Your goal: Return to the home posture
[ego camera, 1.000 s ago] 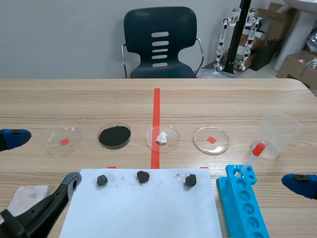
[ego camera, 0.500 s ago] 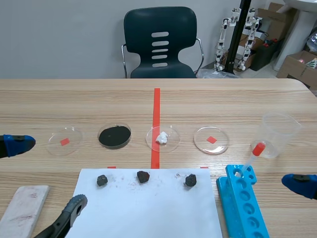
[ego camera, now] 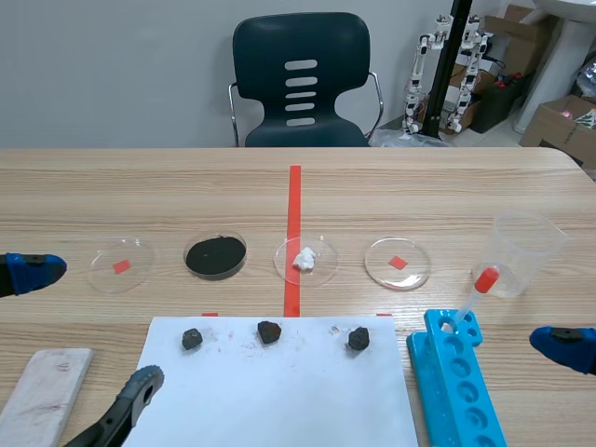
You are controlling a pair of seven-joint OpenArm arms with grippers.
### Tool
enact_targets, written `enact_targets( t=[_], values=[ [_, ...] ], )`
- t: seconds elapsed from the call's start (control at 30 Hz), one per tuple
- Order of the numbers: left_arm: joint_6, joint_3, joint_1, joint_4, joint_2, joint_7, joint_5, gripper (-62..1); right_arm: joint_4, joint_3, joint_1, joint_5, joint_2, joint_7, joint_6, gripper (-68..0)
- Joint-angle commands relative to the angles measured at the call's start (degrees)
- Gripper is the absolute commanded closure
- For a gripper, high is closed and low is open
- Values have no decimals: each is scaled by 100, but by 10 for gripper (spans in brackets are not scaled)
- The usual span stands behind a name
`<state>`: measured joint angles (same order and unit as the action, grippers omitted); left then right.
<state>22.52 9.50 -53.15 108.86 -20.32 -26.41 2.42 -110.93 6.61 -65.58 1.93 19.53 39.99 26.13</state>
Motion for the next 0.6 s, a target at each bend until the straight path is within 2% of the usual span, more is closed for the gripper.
enact_targets(
  t=[0.0,0.57],
  values=[
    [-28,-20,0,28,28,-76,-42,-623,-48,7,4,87,0,87,4,-679],
    [-26,-20,0,28,28,76,-42,-623,-48,7,4,87,0,87,4,-679]
  ],
)
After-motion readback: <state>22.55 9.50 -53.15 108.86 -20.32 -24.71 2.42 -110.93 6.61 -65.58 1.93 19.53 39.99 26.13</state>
